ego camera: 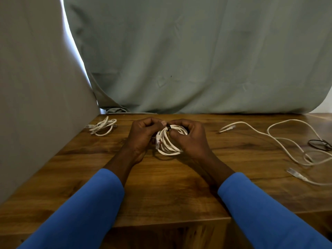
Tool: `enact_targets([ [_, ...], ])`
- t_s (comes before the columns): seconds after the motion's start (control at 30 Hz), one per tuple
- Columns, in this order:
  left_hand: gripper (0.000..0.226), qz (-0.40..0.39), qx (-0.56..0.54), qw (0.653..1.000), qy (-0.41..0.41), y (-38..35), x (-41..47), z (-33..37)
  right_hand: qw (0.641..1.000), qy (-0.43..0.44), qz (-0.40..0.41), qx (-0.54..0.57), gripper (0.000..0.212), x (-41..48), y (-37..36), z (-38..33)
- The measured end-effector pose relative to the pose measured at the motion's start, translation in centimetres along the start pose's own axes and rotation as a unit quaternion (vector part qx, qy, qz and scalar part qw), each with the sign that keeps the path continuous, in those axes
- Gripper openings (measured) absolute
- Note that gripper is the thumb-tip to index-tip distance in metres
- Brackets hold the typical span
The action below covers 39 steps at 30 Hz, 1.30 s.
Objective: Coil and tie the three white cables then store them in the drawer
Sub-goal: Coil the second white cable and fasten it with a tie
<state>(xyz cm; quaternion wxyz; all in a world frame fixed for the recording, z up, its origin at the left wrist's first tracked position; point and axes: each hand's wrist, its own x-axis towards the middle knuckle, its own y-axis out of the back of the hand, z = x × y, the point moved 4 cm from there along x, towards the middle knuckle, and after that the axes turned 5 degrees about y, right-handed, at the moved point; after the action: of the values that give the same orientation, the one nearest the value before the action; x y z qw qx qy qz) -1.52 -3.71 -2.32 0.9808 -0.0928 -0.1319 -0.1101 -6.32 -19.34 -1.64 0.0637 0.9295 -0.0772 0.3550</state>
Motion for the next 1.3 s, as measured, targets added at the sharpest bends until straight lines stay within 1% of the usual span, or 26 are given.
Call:
enact_targets([
  [0.07, 0.011, -0.006, -0.011, 1.000, 0.018, 0.0, 0.0, 0.1, 1.000, -0.006, 0.004, 0.011, 0.019, 0.0, 0.1, -0.1],
  [0.2, 0.007, -0.024, -0.030, 0.998, 0.039, 0.0, 0.1, 0.0, 0.999, -0.004, 0.000, 0.039, 0.023, 0.0, 0.0, -0.3],
  [0.3, 0.008, -0.016, -0.040, 0.999, 0.027, 0.0, 0.1, 0.2, 0.994, -0.030, 0.020, 0.103, 0.029, -0.1, -0.1, -0.1],
  [0.37, 0.007, -0.007, -0.037, 0.999, 0.008, -0.1, 0.1, 0.4, 0.992, -0.036, 0.018, 0.116, 0.029, -0.1, -0.1, 0.0],
  [0.47, 0.008, -0.007, -0.016, 1.000, -0.005, -0.1, 0.0, 0.5, 0.995, -0.019, 0.013, 0.098, 0.027, 0.1, 0.2, 0.1],
  [0.6, 0.010, -0.010, -0.015, 1.000, -0.010, -0.1, 0.1, 0.7, 0.998, -0.006, 0.019, 0.065, 0.039, 0.4, 0.4, 0.1],
  [0.7, 0.013, -0.015, -0.012, 1.000, -0.019, -0.2, 0.1, 0.9, 0.999, 0.002, 0.023, 0.036, 0.034, 0.8, 0.5, 0.3],
  [0.83, 0.015, -0.029, 0.000, 0.999, -0.027, -0.3, -0.2, 1.2, 0.998, 0.021, 0.026, 0.058, 0.028, 1.0, 0.4, 0.3],
  [0.9, 0.016, -0.037, 0.020, 0.998, -0.041, -0.4, -0.4, 1.5, 0.997, 0.029, 0.026, 0.064, 0.026, 0.9, 0.5, 0.0],
  [1.0, 0.018, -0.041, 0.063, 0.995, -0.072, -0.5, -0.6, 2.2, 0.998, 0.048, 0.017, 0.044, 0.019, 1.0, 0.8, -0.4],
  [1.1, 0.017, -0.041, 0.131, 0.984, -0.116, -0.3, -0.7, 3.1, 0.998, 0.056, 0.017, 0.024, 0.019, 1.2, 1.1, -0.7],
  [1.23, 0.019, -0.022, 0.242, 0.948, -0.206, -0.5, -1.0, 3.7, 0.997, 0.078, 0.012, -0.028, 0.022, 1.3, 1.1, -0.6],
  [1.3, 0.020, -0.013, 0.287, 0.928, -0.237, -0.7, -1.3, 3.8, 0.994, 0.087, 0.004, -0.062, 0.023, 1.3, 1.1, -0.6],
])
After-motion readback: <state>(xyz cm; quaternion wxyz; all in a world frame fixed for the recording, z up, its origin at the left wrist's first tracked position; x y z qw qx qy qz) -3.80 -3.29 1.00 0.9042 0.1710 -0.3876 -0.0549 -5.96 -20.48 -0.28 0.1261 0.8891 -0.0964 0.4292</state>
